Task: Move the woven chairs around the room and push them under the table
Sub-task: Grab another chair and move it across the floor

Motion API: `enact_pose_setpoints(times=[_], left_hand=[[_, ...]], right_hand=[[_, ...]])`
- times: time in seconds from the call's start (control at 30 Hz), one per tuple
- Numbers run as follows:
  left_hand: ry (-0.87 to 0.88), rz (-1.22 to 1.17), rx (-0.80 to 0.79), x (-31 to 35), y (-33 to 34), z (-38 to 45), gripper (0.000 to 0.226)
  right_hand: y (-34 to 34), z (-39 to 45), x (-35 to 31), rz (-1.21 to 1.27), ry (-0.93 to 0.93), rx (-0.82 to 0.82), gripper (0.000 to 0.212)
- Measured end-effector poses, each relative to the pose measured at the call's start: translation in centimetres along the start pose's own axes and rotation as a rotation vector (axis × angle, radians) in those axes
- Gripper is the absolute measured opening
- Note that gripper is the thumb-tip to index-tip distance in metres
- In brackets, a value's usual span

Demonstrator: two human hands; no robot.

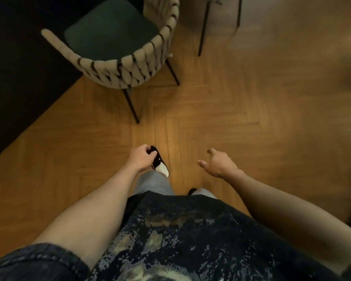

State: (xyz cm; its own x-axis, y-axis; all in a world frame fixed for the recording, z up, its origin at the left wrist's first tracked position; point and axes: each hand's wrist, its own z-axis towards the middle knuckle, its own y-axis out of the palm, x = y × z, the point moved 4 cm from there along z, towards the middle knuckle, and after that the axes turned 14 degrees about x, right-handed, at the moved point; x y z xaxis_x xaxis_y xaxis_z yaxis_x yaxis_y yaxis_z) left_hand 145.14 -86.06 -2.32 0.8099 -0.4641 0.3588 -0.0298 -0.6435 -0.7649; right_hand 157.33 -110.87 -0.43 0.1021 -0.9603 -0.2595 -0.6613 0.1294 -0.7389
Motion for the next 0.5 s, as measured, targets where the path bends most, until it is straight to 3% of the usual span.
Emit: enact_pose_setpoints(times=[0.5], left_hand=[[-0.218, -0.178, 0.015, 1.5, -12.3, 20.9, 0.049]], right_hand=[[-10.0, 19.7, -22.3, -0.080, -0.136, -0.046, 0.074]])
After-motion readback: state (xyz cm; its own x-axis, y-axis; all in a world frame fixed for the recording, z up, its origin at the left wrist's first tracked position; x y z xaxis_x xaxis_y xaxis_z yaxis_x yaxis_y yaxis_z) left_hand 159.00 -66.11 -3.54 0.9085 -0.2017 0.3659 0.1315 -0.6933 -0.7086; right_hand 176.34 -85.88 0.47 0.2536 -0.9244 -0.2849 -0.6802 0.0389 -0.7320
